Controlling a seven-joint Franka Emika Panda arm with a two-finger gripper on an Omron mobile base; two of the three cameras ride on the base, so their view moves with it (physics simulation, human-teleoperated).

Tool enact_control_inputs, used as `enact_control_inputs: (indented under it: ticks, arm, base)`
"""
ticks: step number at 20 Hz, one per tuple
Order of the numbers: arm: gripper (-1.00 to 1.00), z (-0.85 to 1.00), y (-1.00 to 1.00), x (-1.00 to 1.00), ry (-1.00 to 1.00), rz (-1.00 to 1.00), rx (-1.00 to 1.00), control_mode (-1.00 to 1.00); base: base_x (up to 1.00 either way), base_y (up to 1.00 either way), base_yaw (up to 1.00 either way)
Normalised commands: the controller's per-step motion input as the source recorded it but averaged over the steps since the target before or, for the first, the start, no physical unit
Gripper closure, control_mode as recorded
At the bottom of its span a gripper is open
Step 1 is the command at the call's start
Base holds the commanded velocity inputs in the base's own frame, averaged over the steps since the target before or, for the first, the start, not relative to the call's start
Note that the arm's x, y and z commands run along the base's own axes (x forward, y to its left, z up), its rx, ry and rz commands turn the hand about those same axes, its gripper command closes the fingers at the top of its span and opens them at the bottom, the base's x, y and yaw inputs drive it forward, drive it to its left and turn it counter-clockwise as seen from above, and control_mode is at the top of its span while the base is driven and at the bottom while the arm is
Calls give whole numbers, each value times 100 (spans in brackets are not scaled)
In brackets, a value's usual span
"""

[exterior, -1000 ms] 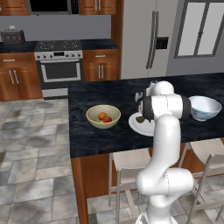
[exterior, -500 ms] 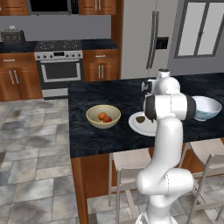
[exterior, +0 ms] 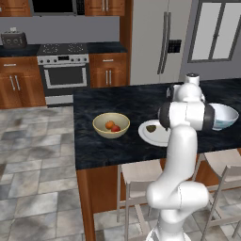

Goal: Take the fruits from the plate on the dining counter and place two fruits in each bowl.

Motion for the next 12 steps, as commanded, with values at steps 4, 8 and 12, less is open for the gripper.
enact_control_inputs:
  ticks: [4, 8, 12]
  arm:
    - [100, 18, -51, -8, -4, -20, -2, -100]
    - [100, 4, -53, -25, -4, -23, -3, -100]
    - [100, 17, -56, -11, -4, -22, -3, -100]
  base:
    - [0, 0, 0]
    - [0, 0, 0]
    - [0, 0, 0]
